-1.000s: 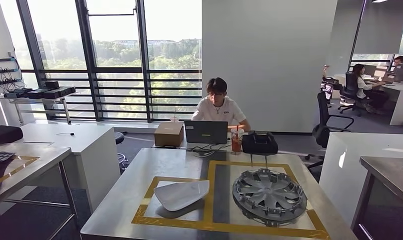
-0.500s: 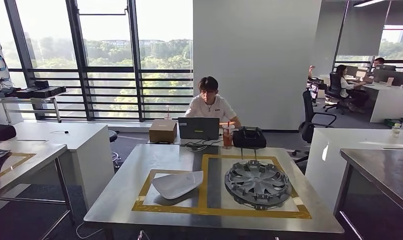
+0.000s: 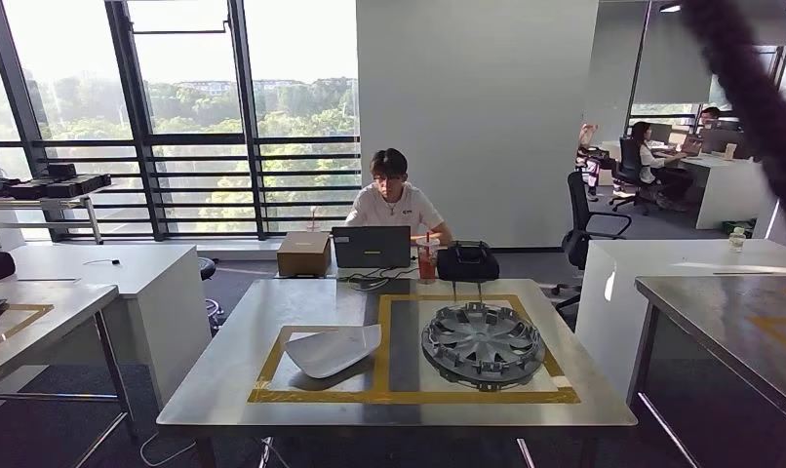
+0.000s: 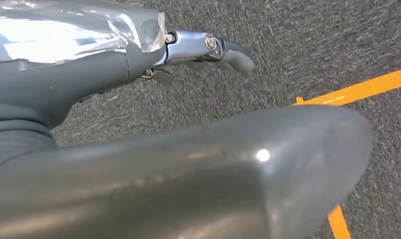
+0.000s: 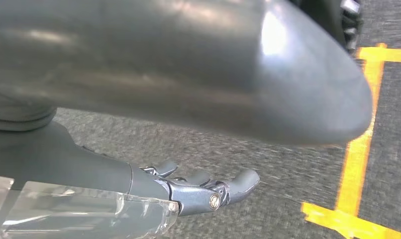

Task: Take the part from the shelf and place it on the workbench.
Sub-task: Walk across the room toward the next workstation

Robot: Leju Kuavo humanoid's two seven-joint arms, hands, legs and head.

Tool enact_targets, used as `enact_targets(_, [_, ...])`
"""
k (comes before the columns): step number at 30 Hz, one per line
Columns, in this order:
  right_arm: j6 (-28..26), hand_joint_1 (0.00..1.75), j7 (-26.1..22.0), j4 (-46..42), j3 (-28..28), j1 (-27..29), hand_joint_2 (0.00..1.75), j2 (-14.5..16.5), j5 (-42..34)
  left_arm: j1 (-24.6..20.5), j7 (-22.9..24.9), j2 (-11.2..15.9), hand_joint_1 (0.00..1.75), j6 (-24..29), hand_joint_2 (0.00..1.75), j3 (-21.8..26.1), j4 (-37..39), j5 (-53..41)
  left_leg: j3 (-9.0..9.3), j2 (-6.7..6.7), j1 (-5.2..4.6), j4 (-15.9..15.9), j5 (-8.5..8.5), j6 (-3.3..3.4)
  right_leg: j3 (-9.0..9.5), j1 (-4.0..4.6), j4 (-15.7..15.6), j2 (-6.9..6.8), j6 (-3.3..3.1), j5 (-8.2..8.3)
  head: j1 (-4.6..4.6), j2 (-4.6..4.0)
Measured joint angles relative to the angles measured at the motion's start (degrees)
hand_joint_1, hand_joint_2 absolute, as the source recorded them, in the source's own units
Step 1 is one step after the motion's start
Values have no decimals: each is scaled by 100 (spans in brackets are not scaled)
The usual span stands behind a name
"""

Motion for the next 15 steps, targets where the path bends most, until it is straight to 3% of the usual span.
enact_targets(2, [7,0,-5,20,-1,3,0,-2,0,0,-19,5,0,-1,0,18,0,-22,-112,-15,21,251,-225,-63,-32,-30,-14,-18,-82,67,-12,0])
enact_targets(5, [10,0,-7,53,-5,7,0,-2,0,-8,-43,10,0,-2,0,39,5,-84,-507,-18,55,1298,-887,-127,-145,-17,1,-33,-149,157,-28,0])
enact_targets(6, [12,0,-7,64,-9,8,0,-2,0,-10,-46,10,0,-2,0,44,11,-102,-583,-18,61,1555,-990,-136,-198,-8,19,-33,-151,185,-29,1])
enact_targets(7, [14,0,-7,74,-14,8,0,-2,0,-13,-49,10,0,-2,0,46,17,-120,-562,-18,65,1607,-983,-136,-253,-2,41,-33,-148,210,-30,1])
enact_targets(8, [20,0,-7,82,-20,8,0,-2,0,-21,-52,12,0,-2,0,46,22,-137,-418,-18,65,1418,-872,-127,-307,4,64,-32,-142,235,-31,1])
enact_targets(10, [42,0,-13,95,-34,6,0,-1,0,-62,-58,30,0,-2,0,45,27,-162,82,-22,57,599,-575,-80,-387,16,95,-30,-118,294,-33,1])
enact_targets(12, [73,0,-30,100,-46,3,0,2,0,-114,-63,56,0,-3,0,45,32,-179,386,-23,25,41,-408,-24,-433,37,104,-33,-66,364,-30,1])
enact_targets(15, [96,0,-48,102,-62,5,0,4,0,-144,-73,90,0,-4,0,45,48,-193,311,-12,-11,-35,-280,75,-479,25,88,-37,35,476,-29,1])
